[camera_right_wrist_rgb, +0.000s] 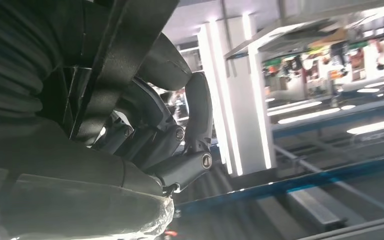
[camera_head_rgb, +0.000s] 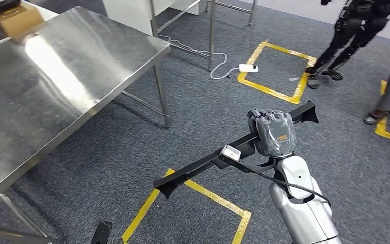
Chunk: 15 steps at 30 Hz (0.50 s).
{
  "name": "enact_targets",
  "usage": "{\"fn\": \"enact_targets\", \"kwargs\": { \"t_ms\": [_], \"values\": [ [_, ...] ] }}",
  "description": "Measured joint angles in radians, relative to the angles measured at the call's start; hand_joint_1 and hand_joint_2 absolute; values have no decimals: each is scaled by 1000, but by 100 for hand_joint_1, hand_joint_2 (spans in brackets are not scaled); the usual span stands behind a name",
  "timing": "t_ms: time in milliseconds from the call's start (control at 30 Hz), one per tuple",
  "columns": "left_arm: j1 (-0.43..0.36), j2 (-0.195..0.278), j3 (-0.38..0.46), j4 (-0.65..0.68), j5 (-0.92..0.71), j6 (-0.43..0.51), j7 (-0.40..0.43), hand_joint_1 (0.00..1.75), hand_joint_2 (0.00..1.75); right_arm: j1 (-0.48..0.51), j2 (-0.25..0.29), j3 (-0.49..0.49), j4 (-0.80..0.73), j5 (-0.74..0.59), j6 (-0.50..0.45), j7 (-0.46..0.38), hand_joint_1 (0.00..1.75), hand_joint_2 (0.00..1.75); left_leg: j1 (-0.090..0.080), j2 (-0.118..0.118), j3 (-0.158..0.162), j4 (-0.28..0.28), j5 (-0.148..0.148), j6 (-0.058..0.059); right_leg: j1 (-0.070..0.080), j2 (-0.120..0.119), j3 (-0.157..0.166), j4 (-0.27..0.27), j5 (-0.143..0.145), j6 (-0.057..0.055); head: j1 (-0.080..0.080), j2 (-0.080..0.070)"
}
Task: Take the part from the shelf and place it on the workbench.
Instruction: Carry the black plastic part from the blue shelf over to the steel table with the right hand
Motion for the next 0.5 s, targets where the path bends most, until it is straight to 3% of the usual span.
{"fn": "enact_targets", "kwargs": {
  "t_ms": [67, 100, 167, 233, 300, 367, 400, 467, 500],
  "values": [
    [0, -1, 0, 0, 0, -1, 0, 0, 175, -1, -1, -1, 1, 0, 0, 0, 175, 175, 6, -30, -2, 11, -5, -11, -13, 24, 59, -131, 60, 26, 1, 0],
    [0, 0, 0, 0, -1, -1, 0, 0, 175, -3, -1, -1, 2, 0, 1, 0, 175, 175, 8, -43, -7, 19, -9, -20, -17, 41, 87, -190, 82, 32, 3, 0],
    [0, 1, 1, 0, -2, 0, 1, 0, 175, -4, 0, -1, 4, 1, 2, 0, 175, 175, 9, -63, -20, 28, -10, -36, -17, 58, 108, -237, 95, 25, 4, 0],
    [4, 1, 1, 0, -2, 0, 2, 0, 175, -6, 1, 0, 5, 2, 3, 0, 175, 175, 11, -76, -29, 28, -5, -46, -14, 39, 106, -236, 99, 11, 2, 0],
    [7, 2, 1, 0, -3, 1, 3, 0, 175, -10, 2, 0, 5, 2, 4, -1, 175, 175, 11, -42, -44, 55, -22, -53, -15, 21, 107, -238, 101, -2, -2, 0],
    [6, 1, 0, 0, -3, 1, 3, 0, 175, -12, 3, 0, 5, 3, 4, -1, 175, 175, 9, 23, -92, 157, -78, -59, -10, 1, 108, -240, 100, -15, -8, 0],
    [4, 1, 0, 0, -3, 1, 3, 0, 175, -12, 3, 0, 5, 3, 4, -1, 175, 175, 9, 42, -128, 230, -110, -61, -5, -11, 107, -240, 99, -20, -11, 0],
    [4, 1, 0, 0, -4, 1, 3, 0, 175, -11, 3, 0, 6, 3, 4, -1, 175, 175, 9, 53, -173, 320, -137, -58, 3, -35, 107, -239, 97, -24, -12, 0],
    [4, 1, 1, 0, -4, 1, 3, 0, 175, -11, 4, 0, 7, 3, 4, -1, 175, 175, 7, 54, -167, 309, -122, -53, 7, -47, 107, -239, 96, -25, -12, 0]
  ]
}}
